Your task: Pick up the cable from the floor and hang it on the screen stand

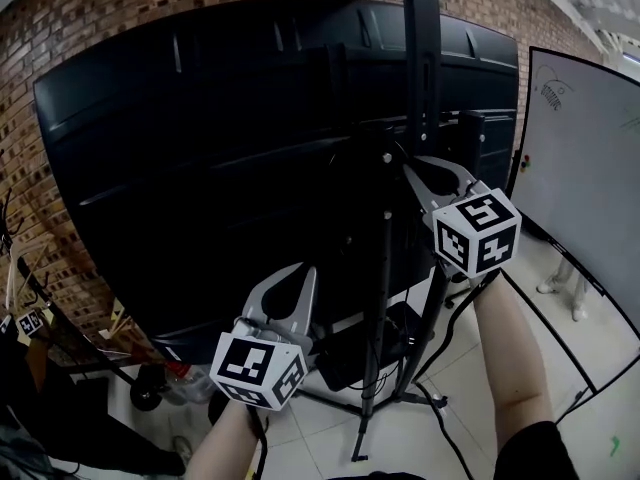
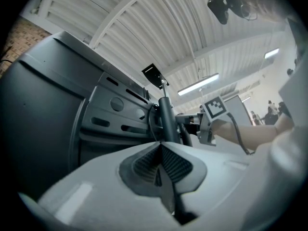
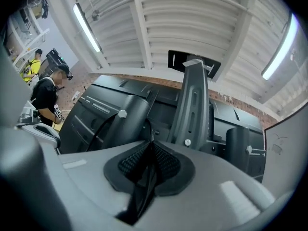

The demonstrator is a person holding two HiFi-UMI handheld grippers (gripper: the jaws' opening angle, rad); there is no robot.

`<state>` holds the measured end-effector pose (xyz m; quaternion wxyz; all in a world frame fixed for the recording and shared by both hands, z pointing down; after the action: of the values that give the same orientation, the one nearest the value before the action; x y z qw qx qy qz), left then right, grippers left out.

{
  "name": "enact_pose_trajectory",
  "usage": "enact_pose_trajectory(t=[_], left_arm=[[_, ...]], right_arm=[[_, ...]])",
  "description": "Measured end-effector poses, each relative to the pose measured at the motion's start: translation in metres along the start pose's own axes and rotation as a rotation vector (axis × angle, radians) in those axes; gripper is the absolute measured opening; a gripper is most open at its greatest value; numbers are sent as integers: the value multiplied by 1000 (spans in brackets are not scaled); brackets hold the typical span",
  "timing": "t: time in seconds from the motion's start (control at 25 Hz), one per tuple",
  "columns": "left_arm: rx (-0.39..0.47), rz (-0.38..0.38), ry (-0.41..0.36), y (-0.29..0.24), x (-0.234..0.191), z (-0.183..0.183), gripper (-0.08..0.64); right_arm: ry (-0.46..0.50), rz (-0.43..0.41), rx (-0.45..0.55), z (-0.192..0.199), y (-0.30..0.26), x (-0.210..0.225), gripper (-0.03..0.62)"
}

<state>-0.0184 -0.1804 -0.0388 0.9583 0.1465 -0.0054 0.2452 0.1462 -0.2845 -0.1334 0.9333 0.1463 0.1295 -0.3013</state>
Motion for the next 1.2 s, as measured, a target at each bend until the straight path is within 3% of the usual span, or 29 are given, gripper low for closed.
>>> enact_pose_trajectory(t=[0.2,0.4,0.6,0.84,0.96,1.2], left_arm=[[-3,-17,19,15,-3,10,6],[-8,-32,7,27,-6,16,5],[6,-23,16,41,-5,23,6],[-27,11,77,66,10,64,5],[-3,29,108,78,18,58,6],[-50,26,56,100,42,82,5]], right_arm=[[-9,76,67,10,13,-9,48],[-81,48,21,44,25,-20,94],[-93,72,-9,74,44,-36,94],[-164,117,-16,109,93,-70,92],[-187,156,-9,118,113,-85,44],[-284,175,-29,154,154,-125,35]])
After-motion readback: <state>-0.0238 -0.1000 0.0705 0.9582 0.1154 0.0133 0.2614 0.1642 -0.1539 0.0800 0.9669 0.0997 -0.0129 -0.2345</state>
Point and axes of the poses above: the fingertips, and each gripper's own axes: y backward along the fingers, x to its right, z out of its underside, the point moved 2 cm from there along y, backward along the fingers, and after that the axes turned 4 degrees about -z, right-handed, at the moved point
